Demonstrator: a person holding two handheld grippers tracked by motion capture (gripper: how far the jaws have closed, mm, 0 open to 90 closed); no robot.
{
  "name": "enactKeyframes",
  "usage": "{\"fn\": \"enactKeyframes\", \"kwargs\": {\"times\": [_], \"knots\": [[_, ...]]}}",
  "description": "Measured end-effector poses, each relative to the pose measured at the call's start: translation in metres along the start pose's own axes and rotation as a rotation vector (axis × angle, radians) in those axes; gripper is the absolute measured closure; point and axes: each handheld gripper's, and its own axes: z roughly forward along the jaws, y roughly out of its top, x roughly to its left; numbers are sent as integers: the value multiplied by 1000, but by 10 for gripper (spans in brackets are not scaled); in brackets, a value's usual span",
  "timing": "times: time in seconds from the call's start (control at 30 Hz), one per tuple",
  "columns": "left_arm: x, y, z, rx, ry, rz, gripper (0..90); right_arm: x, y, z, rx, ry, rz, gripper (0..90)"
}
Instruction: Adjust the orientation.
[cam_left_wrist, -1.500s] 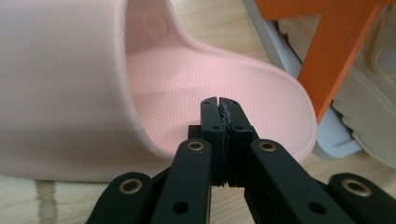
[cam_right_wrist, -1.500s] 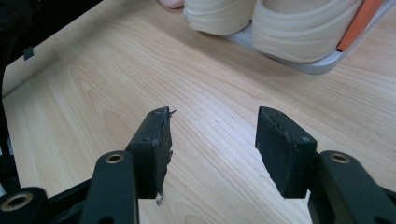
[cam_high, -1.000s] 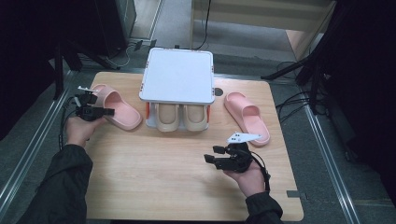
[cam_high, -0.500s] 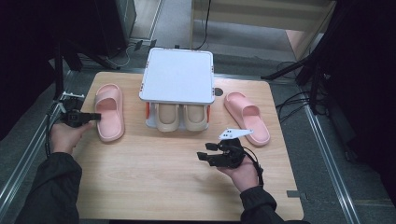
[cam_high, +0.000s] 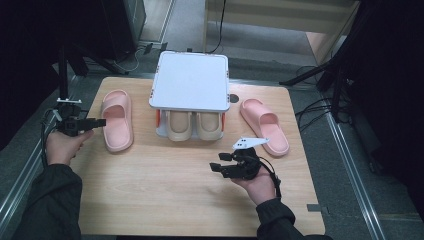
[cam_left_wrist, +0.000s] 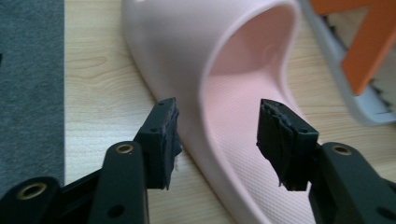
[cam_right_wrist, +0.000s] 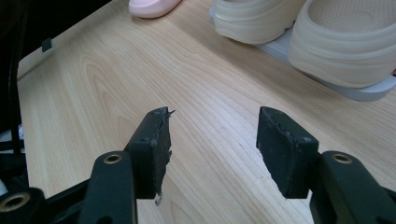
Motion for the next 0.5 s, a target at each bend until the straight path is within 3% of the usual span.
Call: {"fn": "enactKeyframes", "kwargs": {"times": [0.27,0.4,0.5], "knots": [[8,13,22,9,0,-51,469,-2,-10,-9,-5,-35,23,453],[11,22,27,17,-28,-72,550,-1,-17,-15,-4,-57,40,453],[11,25,31,16,-26,-86,568,-2,-22,-21,-11,-74,47,453]]}}
